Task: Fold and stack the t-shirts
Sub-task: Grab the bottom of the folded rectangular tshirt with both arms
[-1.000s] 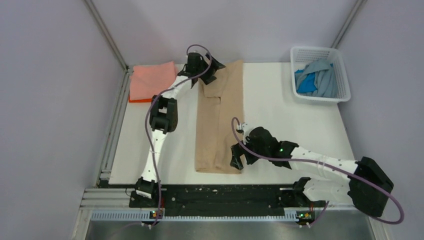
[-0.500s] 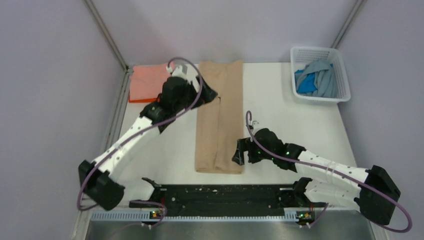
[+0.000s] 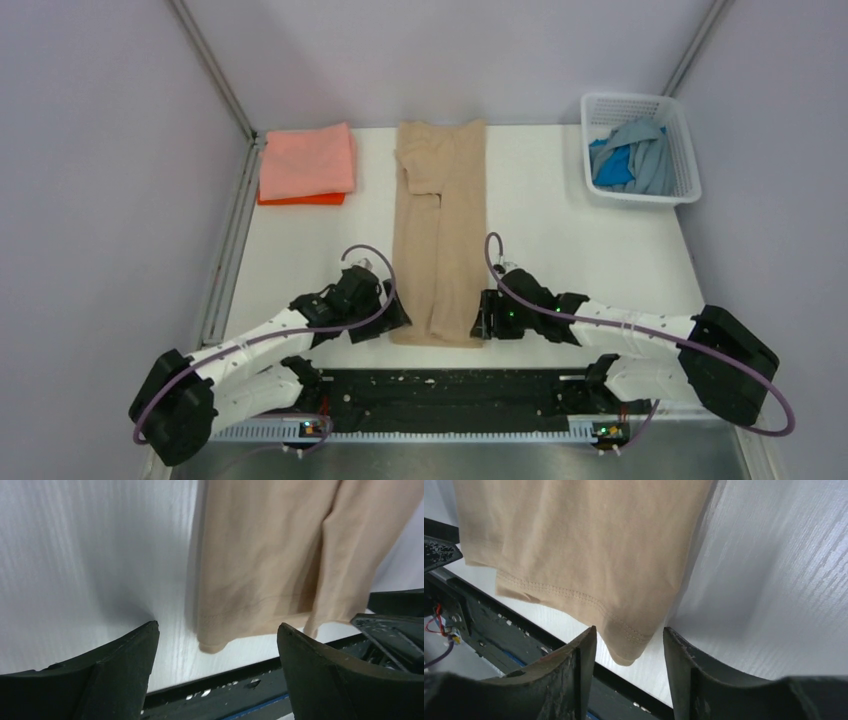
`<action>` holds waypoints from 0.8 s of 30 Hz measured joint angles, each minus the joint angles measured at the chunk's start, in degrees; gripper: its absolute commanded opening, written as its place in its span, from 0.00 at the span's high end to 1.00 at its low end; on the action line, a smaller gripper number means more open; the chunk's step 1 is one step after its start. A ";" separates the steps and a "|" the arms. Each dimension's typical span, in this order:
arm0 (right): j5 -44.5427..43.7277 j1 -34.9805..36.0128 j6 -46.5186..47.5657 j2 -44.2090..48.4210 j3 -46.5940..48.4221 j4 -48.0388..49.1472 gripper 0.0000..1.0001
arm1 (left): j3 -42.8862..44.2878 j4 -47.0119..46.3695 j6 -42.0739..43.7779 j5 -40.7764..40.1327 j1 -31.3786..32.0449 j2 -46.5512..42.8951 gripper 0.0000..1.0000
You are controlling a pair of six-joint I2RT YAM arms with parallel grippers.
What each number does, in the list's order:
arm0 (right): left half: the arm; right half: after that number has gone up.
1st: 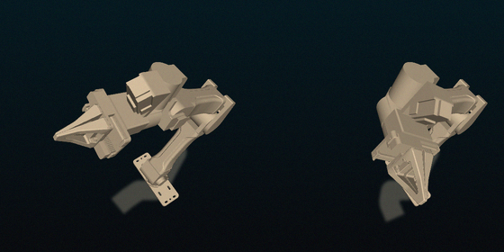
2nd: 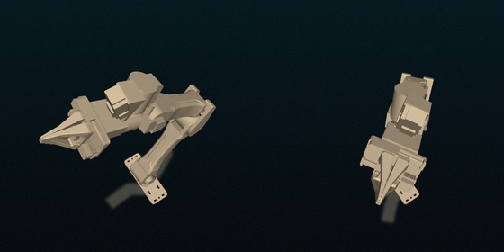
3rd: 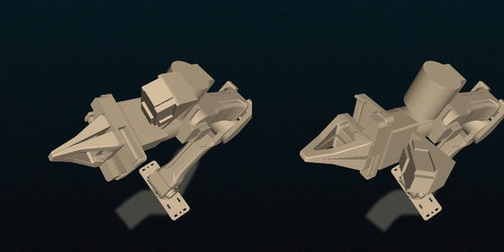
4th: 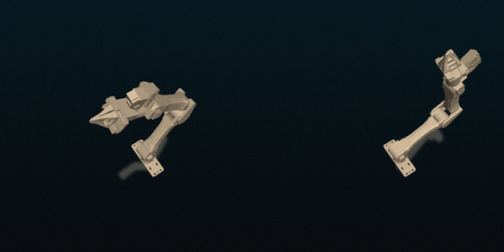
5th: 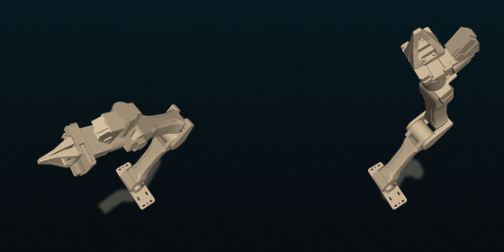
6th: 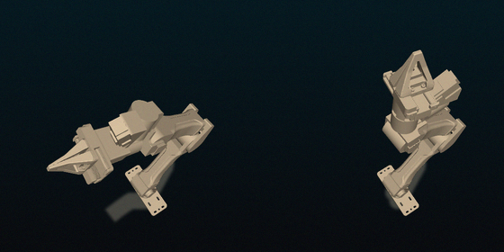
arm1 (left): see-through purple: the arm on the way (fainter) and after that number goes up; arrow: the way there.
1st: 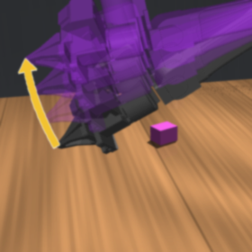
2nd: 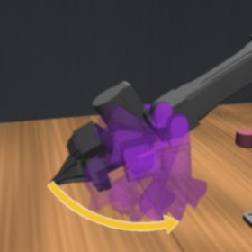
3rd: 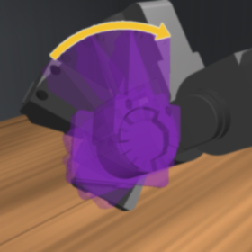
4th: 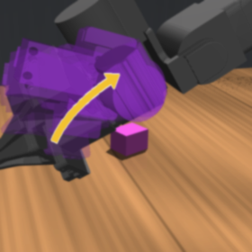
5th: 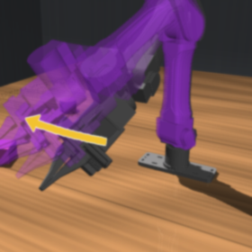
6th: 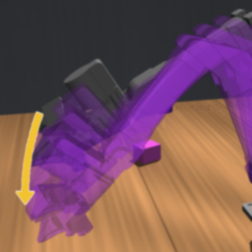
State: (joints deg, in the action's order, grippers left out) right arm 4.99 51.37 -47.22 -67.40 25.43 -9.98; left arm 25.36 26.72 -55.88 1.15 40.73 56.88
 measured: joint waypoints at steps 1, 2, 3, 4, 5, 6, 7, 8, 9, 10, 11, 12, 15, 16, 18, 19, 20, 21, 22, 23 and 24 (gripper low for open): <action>-0.22 0.02 -0.46 0.00 -0.39 0.68 0.57 | -0.37 -1.05 -0.52 1.01 0.09 -0.13 0.16; -0.35 0.02 -0.83 0.00 -0.74 1.16 0.62 | -0.81 -2.93 -0.85 1.40 0.09 -0.20 0.20; -0.52 0.02 -1.09 0.00 -1.09 1.66 0.66 | -1.31 -4.52 -1.25 2.14 0.09 0.35 0.24; -0.46 0.02 -1.44 -0.09 -1.46 2.12 0.72 | -1.44 -5.46 -1.57 2.93 0.09 0.92 0.28; -0.42 0.02 -1.73 -0.22 -1.75 2.36 0.80 | -1.62 -6.80 -1.75 3.80 0.13 1.62 0.35; -0.28 0.02 -1.90 -0.35 -1.99 2.80 0.86 | -1.90 -8.13 -2.05 4.83 0.20 2.45 0.43; -0.15 0.02 -1.95 -0.52 -2.32 3.19 0.91 | -2.36 -9.84 -2.36 5.77 0.20 3.21 0.53; 0.11 0.02 -2.21 -0.70 -2.64 3.52 0.94 | -2.93 -11.17 -2.49 6.56 0.24 3.87 0.63; 0.22 0.02 -2.36 -0.76 -2.93 3.85 0.97 | -3.30 -12.11 -3.13 7.10 0.22 4.44 0.74; 0.48 0.02 -2.49 -0.76 -3.23 4.17 1.00 | -3.61 -12.52 -3.13 7.10 0.26 5.07 0.85; 0.70 0.02 -2.54 -0.74 -3.43 4.48 1.00 | -3.93 -12.85 -3.37 7.48 0.24 5.66 0.97; 0.96 0.02 -2.56 -0.63 -3.74 4.92 1.00 | -4.22 -13.22 -3.76 7.72 0.28 6.05 1.00; 1.66 0.02 -2.86 0.90 -5.51 6.19 1.00 | -4.83 -14.19 -4.52 8.33 0.31 6.23 1.00; 1.86 0.02 -2.93 1.53 -6.05 6.49 1.00 | -4.98 -14.47 -4.61 8.52 0.31 6.16 1.00; 2.38 0.02 -2.91 3.32 -7.50 6.84 1.00 | -5.64 -14.91 -4.96 8.98 0.31 5.51 1.00; 2.64 0.02 -2.84 4.33 -8.17 6.78 1.00 | -6.05 -15.02 -5.16 9.27 0.31 4.98 1.00; 2.86 0.02 -2.86 5.35 -8.70 6.58 1.00 | -6.45 -15.02 -5.29 9.57 0.31 4.39 1.00; 3.13 0.02 -2.80 6.54 -9.35 6.14 1.00 | -7.08 -14.95 -5.35 9.99 0.31 3.37 1.00; 3.41 0.04 -2.71 7.45 -9.77 5.70 1.00 | -7.82 -14.64 -5.35 10.27 0.31 2.01 1.00; 3.80 0.09 -2.45 8.59 -10.23 4.94 1.00 | -8.50 -14.16 -5.35 10.62 0.31 0.63 1.00; 4.24 0.15 -2.29 9.66 -10.54 4.11 1.00 | -9.11 -13.53 -5.35 11.17 0.37 -0.90 1.00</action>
State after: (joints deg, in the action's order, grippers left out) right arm 9.23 51.53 -49.52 -57.74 14.90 -5.87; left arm 16.25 13.19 -61.23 12.32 41.10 55.99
